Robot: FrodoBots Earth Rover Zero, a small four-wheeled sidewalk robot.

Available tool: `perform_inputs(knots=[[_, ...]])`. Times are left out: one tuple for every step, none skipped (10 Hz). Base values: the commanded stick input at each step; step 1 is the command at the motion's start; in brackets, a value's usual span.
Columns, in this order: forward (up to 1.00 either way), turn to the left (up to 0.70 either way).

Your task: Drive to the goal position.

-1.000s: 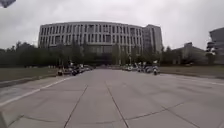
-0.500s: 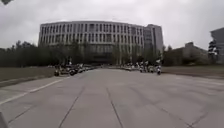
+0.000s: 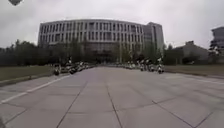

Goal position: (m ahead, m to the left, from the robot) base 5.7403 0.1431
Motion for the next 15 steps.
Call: perform_inputs(knots=[[1.00, 0.00], [0.34, 0.00], [0.00, 0.00], [0.00, 0.00], [0.04, 0.00], [0.50, 0.00], [0.82, 0.00], [1.00, 0.00], [1.00, 0.00], [0.83, 0.00], [0.00, 0.00], [0.00, 0.00], [0.00, 0.00], [0.00, 0.00], [0.00, 0.00]])
